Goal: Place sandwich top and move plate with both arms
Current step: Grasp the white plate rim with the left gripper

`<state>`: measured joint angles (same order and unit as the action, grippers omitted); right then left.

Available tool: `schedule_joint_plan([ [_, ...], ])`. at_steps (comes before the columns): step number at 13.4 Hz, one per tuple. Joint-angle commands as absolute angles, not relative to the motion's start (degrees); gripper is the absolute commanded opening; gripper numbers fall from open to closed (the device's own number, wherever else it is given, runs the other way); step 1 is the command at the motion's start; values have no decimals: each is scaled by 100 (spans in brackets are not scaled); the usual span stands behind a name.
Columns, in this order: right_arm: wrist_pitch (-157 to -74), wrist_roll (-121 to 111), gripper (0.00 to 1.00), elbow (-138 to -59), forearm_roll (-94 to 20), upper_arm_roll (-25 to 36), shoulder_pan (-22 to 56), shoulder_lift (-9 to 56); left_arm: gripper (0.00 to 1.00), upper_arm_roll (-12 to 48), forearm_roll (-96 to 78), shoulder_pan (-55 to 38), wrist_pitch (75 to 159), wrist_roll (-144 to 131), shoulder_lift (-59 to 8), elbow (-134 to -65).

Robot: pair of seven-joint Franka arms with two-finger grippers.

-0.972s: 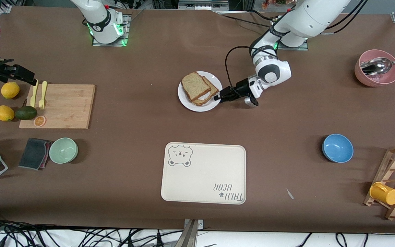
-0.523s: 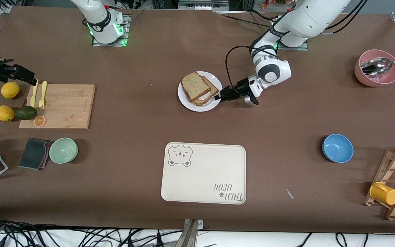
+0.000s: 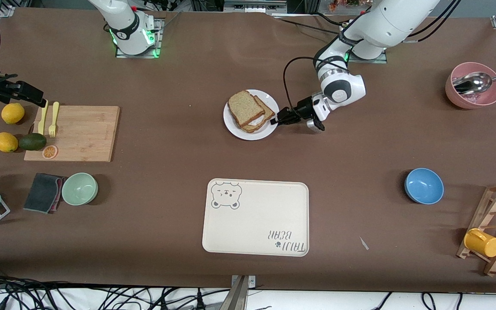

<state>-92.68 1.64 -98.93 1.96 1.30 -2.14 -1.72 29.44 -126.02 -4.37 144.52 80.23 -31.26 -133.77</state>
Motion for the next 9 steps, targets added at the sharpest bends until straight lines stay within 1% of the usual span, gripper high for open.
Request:
schedule_joint_plan([
  [1,-9167,202,100,-9817,211,105,-255,-185,22,2997,-12797,-422,14502,8227,-3103,-13403],
  [7,-9158,202,100,-9817,211,105,-255,-184,13,2997,-12788,-413,14502,8227,-3102,-13403],
  [9,-9167,202,100,-9826,211,105,-255,-176,12,2997,-12797,-413,14502,8227,-3094,-13403],
])
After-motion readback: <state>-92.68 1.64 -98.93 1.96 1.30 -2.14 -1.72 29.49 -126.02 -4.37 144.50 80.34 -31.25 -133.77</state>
